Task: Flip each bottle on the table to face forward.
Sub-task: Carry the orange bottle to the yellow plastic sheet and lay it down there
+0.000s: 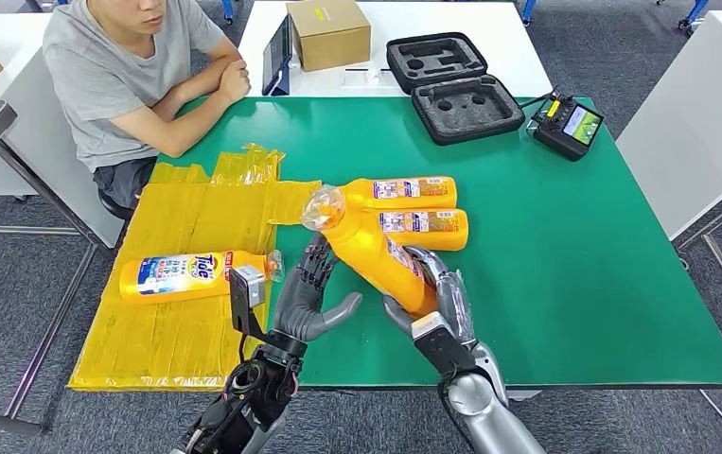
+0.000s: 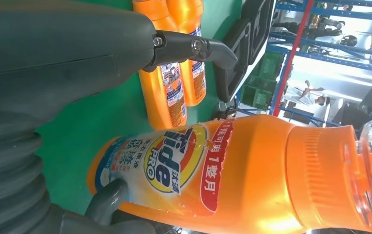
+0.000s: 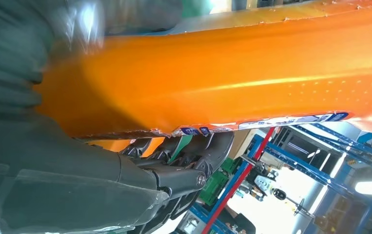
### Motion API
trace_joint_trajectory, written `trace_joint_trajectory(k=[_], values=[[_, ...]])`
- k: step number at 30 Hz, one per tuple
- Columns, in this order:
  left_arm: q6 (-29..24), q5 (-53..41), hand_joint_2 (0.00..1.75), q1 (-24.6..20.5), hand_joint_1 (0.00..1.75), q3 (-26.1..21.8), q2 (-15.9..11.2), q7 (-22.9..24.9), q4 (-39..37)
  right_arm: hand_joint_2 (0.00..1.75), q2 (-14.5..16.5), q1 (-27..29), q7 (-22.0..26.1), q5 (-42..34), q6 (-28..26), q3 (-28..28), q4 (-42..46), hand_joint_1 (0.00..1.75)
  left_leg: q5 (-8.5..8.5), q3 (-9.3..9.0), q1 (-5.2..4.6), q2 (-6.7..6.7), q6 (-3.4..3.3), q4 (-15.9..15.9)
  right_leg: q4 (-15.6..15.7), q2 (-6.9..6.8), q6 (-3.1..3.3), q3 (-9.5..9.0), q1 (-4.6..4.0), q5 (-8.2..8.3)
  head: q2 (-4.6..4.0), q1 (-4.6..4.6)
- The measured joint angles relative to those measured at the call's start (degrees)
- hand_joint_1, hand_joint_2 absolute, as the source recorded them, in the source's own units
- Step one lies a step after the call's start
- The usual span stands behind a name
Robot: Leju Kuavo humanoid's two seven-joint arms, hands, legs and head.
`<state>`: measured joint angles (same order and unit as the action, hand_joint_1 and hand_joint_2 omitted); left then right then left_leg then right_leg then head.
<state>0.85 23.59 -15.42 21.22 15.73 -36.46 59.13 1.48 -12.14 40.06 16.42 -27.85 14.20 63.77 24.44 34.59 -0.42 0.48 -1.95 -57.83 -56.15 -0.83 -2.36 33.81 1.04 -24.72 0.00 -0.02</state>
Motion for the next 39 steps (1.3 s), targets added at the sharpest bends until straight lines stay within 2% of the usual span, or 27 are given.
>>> trace_joint_trajectory(k=[10, 28, 29, 32, 33, 39], values=[[-3.3, -1.9, 1.75, -1.2, 0.00, 0.2, 0.0, -1.1, -0.3, 1.75, 1.4, -1.1, 0.0, -0.3, 0.5, 2.5, -2.6, 1.75, -0.01, 0.00, 0.01, 0.00, 0.00, 0.0, 0.0, 0.00, 0.00, 0.01, -0.01, 0.00, 0.00, -0.01], [-2.4, -1.6, 1.75, -2.2, 0.00, 0.2, 0.3, -0.8, -1.8, 1.75, 3.0, -2.0, 0.0, -0.8, 1.0, 5.5, -6.7, 1.75, -0.01, 0.01, 0.00, -0.01, 0.00, 0.0, 0.0, -0.01, 0.00, 0.01, 0.00, 0.00, 0.00, 0.00], [-2.2, -1.6, 1.75, -2.2, 0.20, 0.2, 0.3, -0.7, -1.9, 1.75, 3.0, -2.1, 0.0, -0.9, 0.9, 5.5, -6.8, 1.75, -0.01, 0.01, 0.00, -0.01, 0.00, 0.0, 0.0, -0.01, 0.00, 0.01, 0.00, 0.00, 0.00, 0.00], [-1.8, -1.4, 1.75, -2.2, 1.51, 0.2, 0.3, -0.6, -2.1, 1.75, 3.0, -2.3, 0.0, -1.1, 0.9, 5.5, -7.1, 1.75, -0.01, 0.01, 0.00, 0.00, 0.00, 0.0, 0.0, -0.01, 0.00, 0.02, 0.00, 0.00, 0.00, 0.00], [-1.8, -1.4, 1.75, -2.2, 1.75, 0.2, 0.3, -0.6, -2.2, 1.75, 3.0, -2.4, 0.0, -1.2, 0.9, 5.5, -7.2, 1.74, 0.00, 0.01, 0.00, -0.01, 0.00, 0.0, 0.0, -0.01, 0.00, 0.01, 0.00, 0.00, 0.00, 0.00], [-1.5, -1.3, 1.75, -2.2, 1.75, 0.2, 0.2, -0.9, -2.7, 1.75, 3.1, -3.0, 0.0, -1.3, 1.1, 5.6, -7.9, 1.73, -0.01, 0.01, 0.00, -0.01, 0.00, 0.0, 0.0, -0.02, 0.00, 0.01, 0.00, 0.00, 0.00, -0.01]])
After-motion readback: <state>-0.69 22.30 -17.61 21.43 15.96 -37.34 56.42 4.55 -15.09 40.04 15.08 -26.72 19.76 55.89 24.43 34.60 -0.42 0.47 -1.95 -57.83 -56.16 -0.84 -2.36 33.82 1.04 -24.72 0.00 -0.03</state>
